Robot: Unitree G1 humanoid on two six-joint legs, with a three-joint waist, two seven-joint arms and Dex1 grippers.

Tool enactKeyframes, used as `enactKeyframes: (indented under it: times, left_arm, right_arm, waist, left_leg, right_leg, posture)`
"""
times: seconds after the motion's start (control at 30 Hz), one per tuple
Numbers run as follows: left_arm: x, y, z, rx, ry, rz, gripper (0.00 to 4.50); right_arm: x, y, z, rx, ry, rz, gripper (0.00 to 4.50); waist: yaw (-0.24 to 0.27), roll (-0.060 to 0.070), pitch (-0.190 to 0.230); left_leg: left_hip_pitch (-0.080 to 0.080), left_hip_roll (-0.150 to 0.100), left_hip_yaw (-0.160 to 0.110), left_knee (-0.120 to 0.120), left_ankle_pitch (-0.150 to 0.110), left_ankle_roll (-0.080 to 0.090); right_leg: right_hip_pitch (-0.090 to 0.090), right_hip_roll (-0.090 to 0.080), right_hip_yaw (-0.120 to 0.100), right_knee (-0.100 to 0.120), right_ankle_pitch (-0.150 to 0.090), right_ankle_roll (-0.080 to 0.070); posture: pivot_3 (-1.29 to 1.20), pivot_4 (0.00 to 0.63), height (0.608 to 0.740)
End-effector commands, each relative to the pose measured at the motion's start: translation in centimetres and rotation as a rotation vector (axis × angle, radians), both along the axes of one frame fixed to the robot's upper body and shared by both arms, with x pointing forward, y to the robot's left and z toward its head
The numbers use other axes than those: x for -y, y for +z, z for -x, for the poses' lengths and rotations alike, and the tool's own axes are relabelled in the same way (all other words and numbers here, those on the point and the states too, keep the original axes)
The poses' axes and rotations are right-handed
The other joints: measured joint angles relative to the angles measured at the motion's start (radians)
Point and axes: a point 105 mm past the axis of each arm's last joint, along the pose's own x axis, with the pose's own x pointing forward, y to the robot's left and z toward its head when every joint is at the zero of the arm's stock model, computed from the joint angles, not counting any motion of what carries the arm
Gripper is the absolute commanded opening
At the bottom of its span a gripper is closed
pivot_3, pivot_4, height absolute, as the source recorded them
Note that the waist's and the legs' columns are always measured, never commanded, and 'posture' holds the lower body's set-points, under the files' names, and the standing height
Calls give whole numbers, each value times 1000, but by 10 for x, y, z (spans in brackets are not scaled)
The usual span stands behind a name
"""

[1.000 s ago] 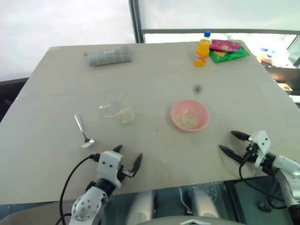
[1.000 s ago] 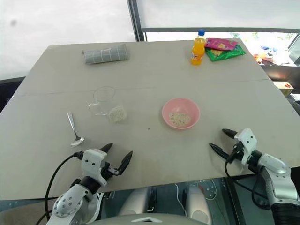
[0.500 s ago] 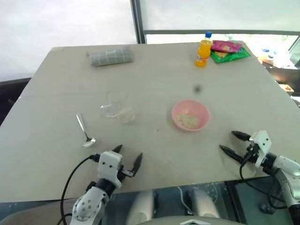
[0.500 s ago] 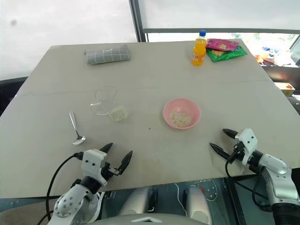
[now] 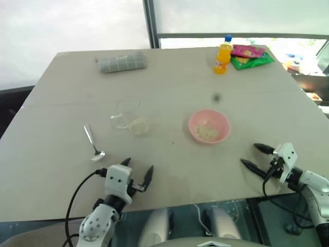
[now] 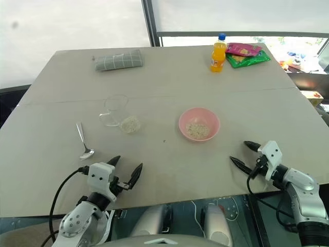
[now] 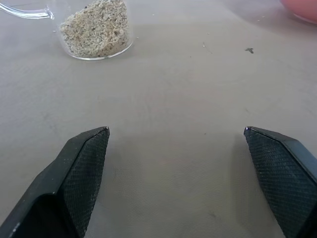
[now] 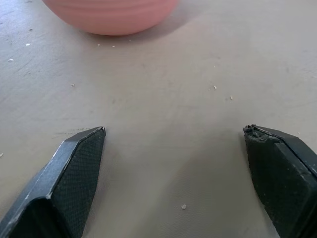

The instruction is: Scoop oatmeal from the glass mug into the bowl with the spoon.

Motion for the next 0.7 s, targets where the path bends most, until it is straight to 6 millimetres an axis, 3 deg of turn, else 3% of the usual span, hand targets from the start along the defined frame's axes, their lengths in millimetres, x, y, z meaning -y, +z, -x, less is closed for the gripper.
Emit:
enactKeyframes:
  times: [0.03, 0.17, 0.4, 0.53, 0.7]
  left_arm:
    - [-2, 0, 6, -11, -4, 18, 4474]
    - [-4, 21, 3, 49, 20, 49, 4474]
    - [-25, 75, -8, 178, 143, 93, 4474]
    - [-33, 95, -21, 185, 210, 152, 4474]
    - [-73, 108, -42, 144, 419, 96, 4474]
  right_arm:
    - [-5, -4, 5, -18, 12, 1, 4484]
    - [-16, 14, 15, -8, 109, -14, 4484]
    - [-50, 74, 49, -38, 394, -57, 4484]
    - [-68, 99, 47, 8, 451, -56, 4484]
    - [-89, 130, 32, 131, 472, -84, 4484]
  waist:
    - [0, 0, 0]
    - [1, 0, 1]
    - [3, -3, 9]
    - [3, -5, 11]
    - [4, -9, 13]
  left_leg:
    - [0, 0, 0, 0, 0, 0]
    - [-2, 0, 0, 0, 0, 0]
    - [-4, 0, -1, 2, 0, 0]
    - [-3, 0, -3, 3, 0, 0]
    - [-3, -1, -3, 4, 0, 0]
  right_leg:
    - [0, 0, 0, 0, 0, 0]
    - [0, -1, 0, 0, 0, 0]
    - [0, -2, -1, 0, 0, 0]
    - [0, 1, -3, 1, 0, 0]
    - [1, 4, -2, 1, 1, 0]
  posture:
    - [0, 150, 740]
    - [0, 150, 740]
    - [0, 150, 740]
    - [0, 150, 740]
    - [0, 150, 740]
